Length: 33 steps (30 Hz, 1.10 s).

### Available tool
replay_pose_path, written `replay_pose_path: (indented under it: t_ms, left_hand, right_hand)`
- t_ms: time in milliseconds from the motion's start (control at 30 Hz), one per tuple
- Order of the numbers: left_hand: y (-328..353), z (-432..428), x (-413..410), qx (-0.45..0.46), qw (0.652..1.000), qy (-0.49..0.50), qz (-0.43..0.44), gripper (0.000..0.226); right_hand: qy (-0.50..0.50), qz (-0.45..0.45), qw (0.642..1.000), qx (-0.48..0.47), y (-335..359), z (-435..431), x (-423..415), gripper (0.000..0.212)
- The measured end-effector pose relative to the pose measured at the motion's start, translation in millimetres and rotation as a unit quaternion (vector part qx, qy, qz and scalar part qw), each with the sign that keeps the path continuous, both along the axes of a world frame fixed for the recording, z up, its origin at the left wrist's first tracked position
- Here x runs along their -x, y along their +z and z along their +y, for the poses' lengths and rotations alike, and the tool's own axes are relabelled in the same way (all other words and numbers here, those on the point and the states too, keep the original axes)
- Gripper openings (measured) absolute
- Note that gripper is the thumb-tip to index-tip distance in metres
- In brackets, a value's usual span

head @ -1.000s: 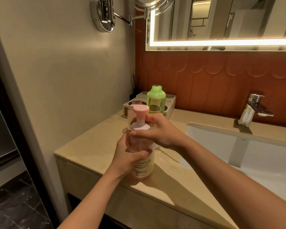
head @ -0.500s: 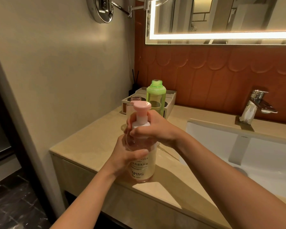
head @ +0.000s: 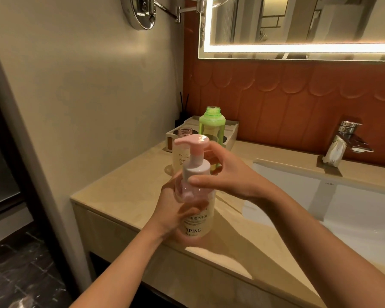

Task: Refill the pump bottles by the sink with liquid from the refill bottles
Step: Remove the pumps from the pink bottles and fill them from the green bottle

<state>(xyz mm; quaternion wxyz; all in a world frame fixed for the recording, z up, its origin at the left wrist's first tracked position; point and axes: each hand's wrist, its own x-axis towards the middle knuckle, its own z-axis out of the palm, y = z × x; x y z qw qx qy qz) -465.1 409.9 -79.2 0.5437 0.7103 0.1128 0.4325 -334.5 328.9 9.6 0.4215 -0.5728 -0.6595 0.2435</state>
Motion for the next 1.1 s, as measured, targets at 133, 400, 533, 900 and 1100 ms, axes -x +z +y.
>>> replay_pose_path:
  t_ms: [133,400,533,900,1100]
  left_hand:
    - [-3,-6,-8,0.003,0.999,0.044,-0.027,0.061]
    - [-1,-13,-7,0.031,0.998,0.043,-0.033,0.07]
    - [4,-18,-7,0.021,0.998,0.055,-0.032,0.073]
    - [-3,-12,-9,0.024,0.997,0.074,-0.005,0.053]
    - [3,-17,-6,0.033,0.998,0.057,-0.005,0.066]
  right_hand:
    - [-0.124,-0.07,0.985,-0.101,-7,0,22,0.067]
    - [0.031,0.037,0.999,-0.019,0,-14,1,0.063]
    - [-0.038,-0.01,0.999,-0.007,-2,-10,6,0.085]
    - [-0.106,-0.088,0.987,-0.081,0,-8,14,0.044]
    - [0.002,0.0,1.0,0.027,2,-15,5,0.078]
